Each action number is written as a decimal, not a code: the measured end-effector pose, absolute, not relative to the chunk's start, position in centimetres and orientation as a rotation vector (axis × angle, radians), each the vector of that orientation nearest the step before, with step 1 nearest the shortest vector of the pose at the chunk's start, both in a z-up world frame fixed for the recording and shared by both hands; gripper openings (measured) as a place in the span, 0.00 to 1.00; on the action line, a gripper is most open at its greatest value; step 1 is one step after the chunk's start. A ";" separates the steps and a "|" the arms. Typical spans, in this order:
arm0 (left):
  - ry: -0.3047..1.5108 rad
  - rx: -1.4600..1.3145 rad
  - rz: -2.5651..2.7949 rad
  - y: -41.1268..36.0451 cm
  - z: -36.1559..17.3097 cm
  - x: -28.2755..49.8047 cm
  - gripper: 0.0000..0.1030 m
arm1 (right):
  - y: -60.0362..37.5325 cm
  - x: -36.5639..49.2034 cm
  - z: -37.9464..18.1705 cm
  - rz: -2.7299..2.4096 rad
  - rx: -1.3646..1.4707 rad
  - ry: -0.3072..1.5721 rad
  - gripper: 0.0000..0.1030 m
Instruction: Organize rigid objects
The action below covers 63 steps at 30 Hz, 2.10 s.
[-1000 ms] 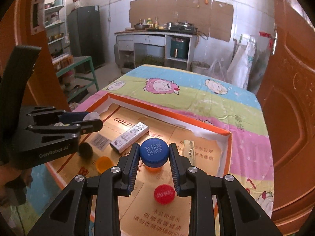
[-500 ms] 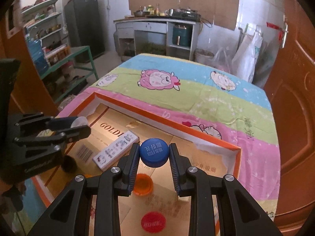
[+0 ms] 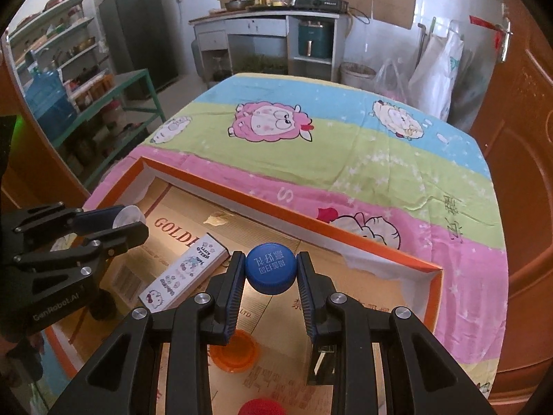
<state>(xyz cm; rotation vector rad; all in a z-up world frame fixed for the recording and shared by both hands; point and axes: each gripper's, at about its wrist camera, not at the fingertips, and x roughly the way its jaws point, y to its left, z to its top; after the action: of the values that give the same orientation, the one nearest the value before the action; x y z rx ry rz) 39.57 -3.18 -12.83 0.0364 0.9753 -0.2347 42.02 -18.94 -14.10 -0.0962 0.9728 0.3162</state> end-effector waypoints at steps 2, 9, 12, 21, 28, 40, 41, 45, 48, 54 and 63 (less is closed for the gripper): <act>0.983 0.039 -0.233 -3.2 -13.1 39.8 0.30 | -19.0 42.4 -14.4 0.314 -0.092 0.982 0.30; 1.009 0.052 -0.227 -3.5 -14.1 40.6 0.30 | -18.7 43.1 -15.3 0.310 -0.102 1.007 0.30; 1.016 0.055 -0.226 -3.5 -14.6 40.9 0.30 | -18.6 43.3 -15.7 0.307 -0.112 1.016 0.30; 1.014 0.055 -0.227 -3.3 -14.8 41.0 0.30 | -18.3 43.4 -16.6 0.289 -0.135 1.025 0.30; 1.003 0.042 -0.233 -3.4 -14.5 40.8 0.34 | -18.3 43.3 -16.6 0.283 -0.141 1.023 0.46; 0.910 0.014 -0.253 -2.8 -11.5 37.7 0.55 | -19.3 40.4 -13.7 0.260 -0.075 0.948 0.64; 0.905 0.009 -0.254 -2.7 -11.3 37.5 0.55 | -19.4 40.0 -13.4 0.263 -0.066 0.944 0.65; 0.887 -0.003 -0.255 -2.2 -10.3 35.7 0.55 | -19.8 37.9 -11.9 0.254 -0.034 0.913 0.72; 0.881 -0.011 -0.260 -2.0 -9.7 34.4 0.55 | -20.0 36.2 -11.1 0.244 -0.017 0.897 0.72; 0.869 -0.063 -0.294 -1.4 -8.1 32.0 0.55 | -20.3 33.2 -10.2 0.223 0.006 0.892 0.72; 0.835 -0.057 -0.295 -1.2 -6.5 28.4 0.55 | -20.2 28.8 -9.2 0.189 0.009 0.873 0.72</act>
<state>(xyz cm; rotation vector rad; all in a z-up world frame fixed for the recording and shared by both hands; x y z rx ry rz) 28.43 -1.18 -6.53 -0.0566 0.8351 -0.2946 28.79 -20.20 -9.18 0.0085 0.8733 0.1893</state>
